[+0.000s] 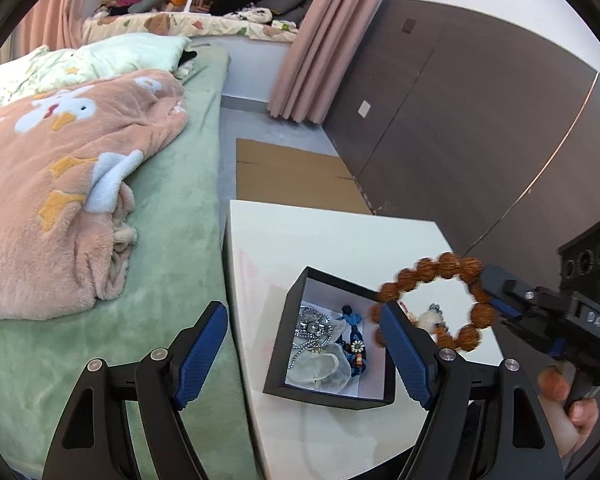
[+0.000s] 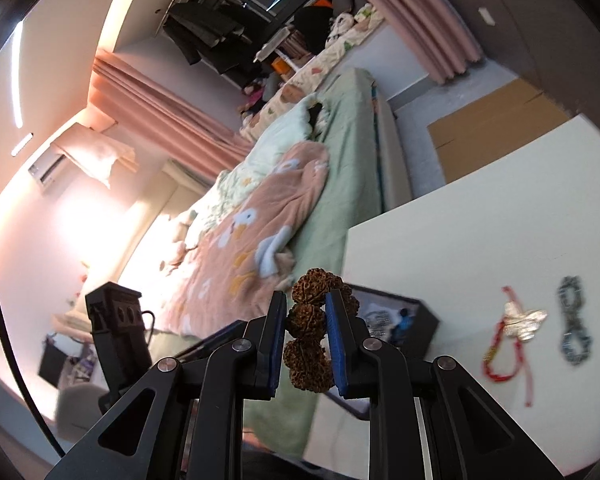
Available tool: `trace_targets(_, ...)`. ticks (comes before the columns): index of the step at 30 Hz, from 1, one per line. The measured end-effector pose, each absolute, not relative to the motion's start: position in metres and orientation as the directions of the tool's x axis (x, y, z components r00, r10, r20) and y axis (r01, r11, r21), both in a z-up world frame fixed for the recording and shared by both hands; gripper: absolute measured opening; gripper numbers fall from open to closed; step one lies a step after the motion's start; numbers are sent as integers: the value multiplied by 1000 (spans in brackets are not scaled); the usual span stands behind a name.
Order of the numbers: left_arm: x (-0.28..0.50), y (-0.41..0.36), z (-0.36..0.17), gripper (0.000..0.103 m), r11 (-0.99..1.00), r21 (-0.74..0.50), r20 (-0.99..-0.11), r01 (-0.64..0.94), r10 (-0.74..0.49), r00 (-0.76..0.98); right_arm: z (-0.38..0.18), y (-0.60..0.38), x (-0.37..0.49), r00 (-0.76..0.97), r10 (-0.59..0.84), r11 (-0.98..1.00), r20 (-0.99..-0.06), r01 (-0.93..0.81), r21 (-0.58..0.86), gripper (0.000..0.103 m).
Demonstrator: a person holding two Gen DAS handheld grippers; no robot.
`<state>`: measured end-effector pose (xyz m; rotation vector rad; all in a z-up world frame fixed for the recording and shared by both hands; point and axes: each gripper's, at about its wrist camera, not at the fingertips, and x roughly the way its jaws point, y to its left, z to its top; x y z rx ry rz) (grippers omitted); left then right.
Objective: Organize jewelry
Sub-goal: 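Open the left tool over the box to drop the pendant while the right tool drops the rudraksha bracelet in, then move the left tool to the red string bracelet and lower onto it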
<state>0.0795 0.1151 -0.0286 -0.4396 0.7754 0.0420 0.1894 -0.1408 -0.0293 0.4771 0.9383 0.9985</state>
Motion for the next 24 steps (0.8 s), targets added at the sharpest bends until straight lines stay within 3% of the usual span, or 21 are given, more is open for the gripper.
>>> trace_targets(3,75,121,-26,79,900,-384,-674,-207,-120,729,-34,-124,190,184,875,475,-448,-509,718,22)
trace_targets(6,72,126,-23,79,893,-395,-664,-215,-116,739,-47,-105,197,180,814,559,-552,-501,661,25)
trace_targets(9,68,125,-15,79,895,-398,-636,-202,-110,763,-53,-109,198,185,787,594,-588,-483,643,68)
trace_targets(11,67,121,-9,79,903,-384,-618,-192,-97,780,-46,-122,197,213,789,598,-576,-482,640,78)
trace_targets(24,86,78,15,79,907,-417,-578,-65,-210,788,1,-216,193,357,671,737,-650,-420,530,80)
